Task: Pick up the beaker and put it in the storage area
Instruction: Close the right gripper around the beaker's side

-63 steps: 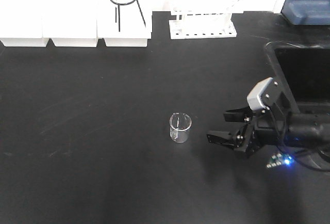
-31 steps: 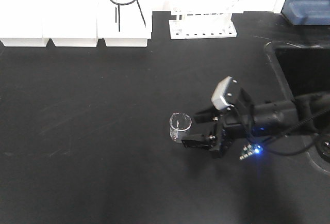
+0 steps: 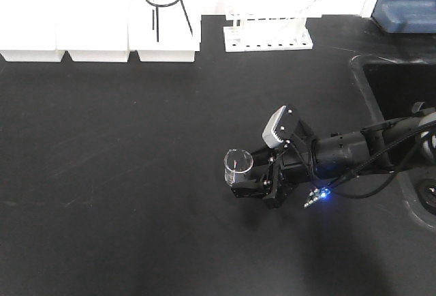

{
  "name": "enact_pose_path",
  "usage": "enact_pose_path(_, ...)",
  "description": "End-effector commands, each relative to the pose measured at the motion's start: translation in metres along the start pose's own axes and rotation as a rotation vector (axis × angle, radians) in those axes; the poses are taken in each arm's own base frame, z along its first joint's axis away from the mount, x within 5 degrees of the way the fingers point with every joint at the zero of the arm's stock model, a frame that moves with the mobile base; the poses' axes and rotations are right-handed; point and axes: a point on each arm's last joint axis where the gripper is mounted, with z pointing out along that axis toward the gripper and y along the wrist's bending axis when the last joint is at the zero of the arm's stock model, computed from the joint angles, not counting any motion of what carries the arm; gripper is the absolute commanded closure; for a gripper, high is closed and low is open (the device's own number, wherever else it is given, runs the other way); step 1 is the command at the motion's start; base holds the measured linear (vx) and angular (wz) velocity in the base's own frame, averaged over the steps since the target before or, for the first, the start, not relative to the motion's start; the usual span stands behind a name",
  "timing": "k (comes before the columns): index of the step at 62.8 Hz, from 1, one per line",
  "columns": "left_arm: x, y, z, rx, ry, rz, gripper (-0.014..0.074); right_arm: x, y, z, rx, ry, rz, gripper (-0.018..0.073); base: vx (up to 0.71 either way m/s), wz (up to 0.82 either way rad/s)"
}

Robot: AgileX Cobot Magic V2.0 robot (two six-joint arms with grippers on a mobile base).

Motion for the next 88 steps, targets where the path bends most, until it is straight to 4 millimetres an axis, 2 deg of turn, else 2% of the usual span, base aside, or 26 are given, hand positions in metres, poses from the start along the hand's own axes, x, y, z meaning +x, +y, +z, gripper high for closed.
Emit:
enact_pose_path(1, -0.018, 0.000, 0.002, 0.009, -0.107, -0.014, 0.0603, -0.022, 0.001, -0.006, -0.034, -0.109, -0.022, -0.0015, 0.00, 0.00)
enact_pose_path(14, -0.018, 0.000, 0.002, 0.009, -0.108, -0.014, 0.0603, -0.026, -0.008, 0.002, -0.055, -0.121, -0.026, -0.0015, 0.00, 0.00)
enact_pose_path(30, -0.018, 0.000, 0.002, 0.009, -0.108, -0.014, 0.0603, -0.017, -0.011, 0.012, -0.096, -0.104, -0.002, 0.0017, 0.00, 0.00)
enact_pose_path(39, -0.018, 0.000, 0.002, 0.009, -0.108, -0.014, 0.0603, -0.017, -0.010, 0.012, -0.119, -0.114, -0.001, 0.0105, 0.00, 0.00)
enact_pose_path(60, -0.018, 0.000, 0.002, 0.009, -0.108, -0.013, 0.0603, -0.018, -0.008, 0.012, -0.143, -0.122, -0.005, 0.0424, 0.00, 0.00)
enact_pose_path(88, -0.018, 0.000, 0.002, 0.009, -0.108, -0.013, 0.0603, -0.024, -0.007, 0.007, -0.128, -0.156, 0.000, 0.0541, 0.00, 0.00)
